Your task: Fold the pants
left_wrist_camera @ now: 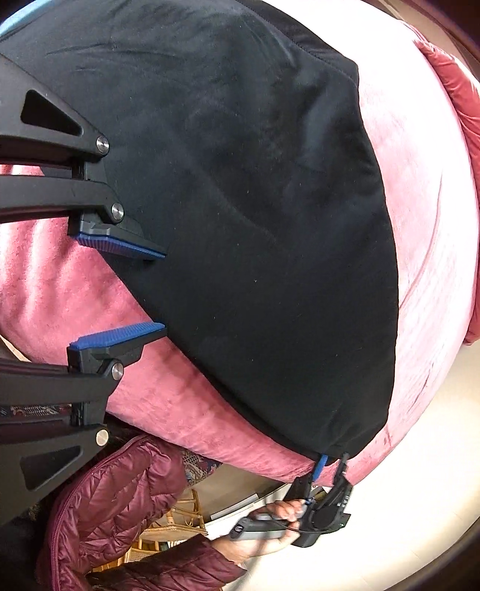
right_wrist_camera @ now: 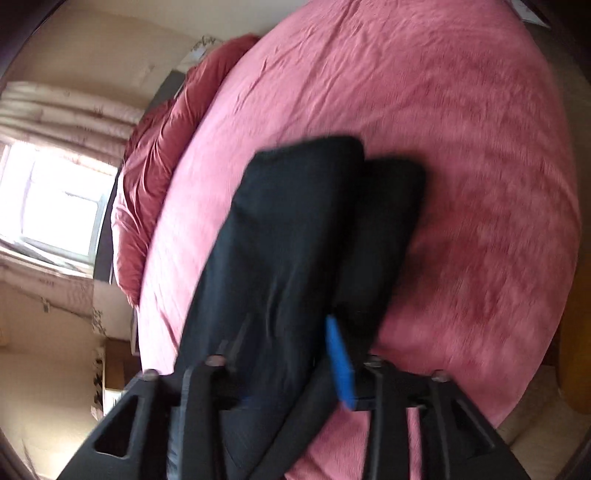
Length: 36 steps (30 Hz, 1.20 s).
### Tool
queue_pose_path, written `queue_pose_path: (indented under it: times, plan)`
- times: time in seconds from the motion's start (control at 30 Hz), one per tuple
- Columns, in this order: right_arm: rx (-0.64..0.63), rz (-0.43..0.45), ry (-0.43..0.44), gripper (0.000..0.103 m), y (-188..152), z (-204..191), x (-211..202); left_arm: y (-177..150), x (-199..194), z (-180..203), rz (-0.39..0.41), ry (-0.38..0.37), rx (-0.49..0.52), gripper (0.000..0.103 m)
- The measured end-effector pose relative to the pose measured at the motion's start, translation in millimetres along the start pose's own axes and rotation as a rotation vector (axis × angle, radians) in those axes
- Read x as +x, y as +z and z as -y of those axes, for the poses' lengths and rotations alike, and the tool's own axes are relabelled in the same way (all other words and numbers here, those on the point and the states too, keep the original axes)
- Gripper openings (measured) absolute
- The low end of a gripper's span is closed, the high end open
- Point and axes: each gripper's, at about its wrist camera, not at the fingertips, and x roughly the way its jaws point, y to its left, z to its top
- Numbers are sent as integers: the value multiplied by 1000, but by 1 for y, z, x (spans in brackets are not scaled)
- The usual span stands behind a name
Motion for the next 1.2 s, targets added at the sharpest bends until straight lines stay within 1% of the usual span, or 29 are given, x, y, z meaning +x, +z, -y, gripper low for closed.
queue_pose_path:
  times: [0.07, 0.13, 0.17, 0.2, 0.23, 0.27, 0.3, 0.4, 0.43, 0.5, 0.53, 0.6, 0.67, 0.7, 0.73, 0.77, 0.8, 0.83, 0.9, 0.93, 1.0, 1.03, 1.07, 1.17, 1.2]
  plan:
    - [12, 11, -8, 45, 18, -3, -1, 2, 7, 7, -1, 0, 1, 37]
    - [13, 21, -41, 45, 34, -5, 2, 1, 7, 8, -4, 7, 1, 37]
    - [16, 22, -47, 45, 38, -1, -4, 2, 9, 11, -4, 10, 2, 37]
    - [12, 20, -56, 40, 43, 0, -3, 2, 10, 12, -5, 10, 1, 38]
    - [-7, 21, -81, 22, 49, -4, -1, 4, 16, 19, -4, 11, 0, 38]
    - [-23, 23, -100, 12, 51, -7, -3, 4, 16, 20, -2, 9, -2, 38]
    - [-44, 26, -117, 8, 53, -8, -8, 3, 15, 17, 1, 5, -4, 38]
    - [-114, 55, -96, 8, 53, -24, -27, 1, 16, 15, 13, -6, -13, 38]
    - [-136, 69, -84, 7, 52, -29, -34, 0, 11, 9, 15, -9, -16, 38]
    - [-151, 94, -72, 7, 51, -32, -50, 0, 10, 6, 18, -15, -24, 38]
    - [-148, 101, -79, 7, 51, -29, -57, -1, 10, 4, 21, -22, -30, 38]
    - [-136, 93, -111, 7, 50, -18, -60, -3, 10, 1, 27, -37, -38, 38]
    - [-103, 70, -181, 7, 51, 2, -53, -4, 10, -1, 29, -43, -37, 38]
    - [-90, 60, -195, 7, 50, 11, -50, -5, 9, -1, 27, -43, -31, 38]
    - [-71, 49, -230, 7, 51, 21, -45, -5, 8, -1, 26, -42, -22, 38]
    - [-61, 44, -241, 7, 51, 26, -42, -6, 9, 1, 25, -37, -14, 38]
    - [-43, 35, -226, 8, 52, 31, -38, -6, 8, 2, 25, -30, -3, 38]
    - [-20, 34, -215, 15, 52, 36, -38, -7, 8, 4, 25, -23, 8, 38]
    - [-23, 41, -209, 22, 51, 37, -43, -10, 9, 9, 27, -4, 36, 42]
    - [-32, 41, -204, 22, 49, 35, -47, -11, 8, 11, 29, 0, 49, 45]
    - [-52, 35, -198, 22, 42, 33, -59, -15, 8, 14, 32, 4, 68, 46]
    - [-81, 20, -178, 22, 34, 27, -65, -16, 7, 16, 35, 1, 76, 48]
    - [-99, 2, -160, 22, 28, 23, -66, -18, 8, 17, 38, -6, 85, 49]
    - [-161, -125, -36, 22, -9, 5, -66, -23, 11, 21, 35, -28, 104, 51]
    - [-190, -181, -1, 22, -27, -5, -61, -24, 13, 23, 34, -27, 107, 51]
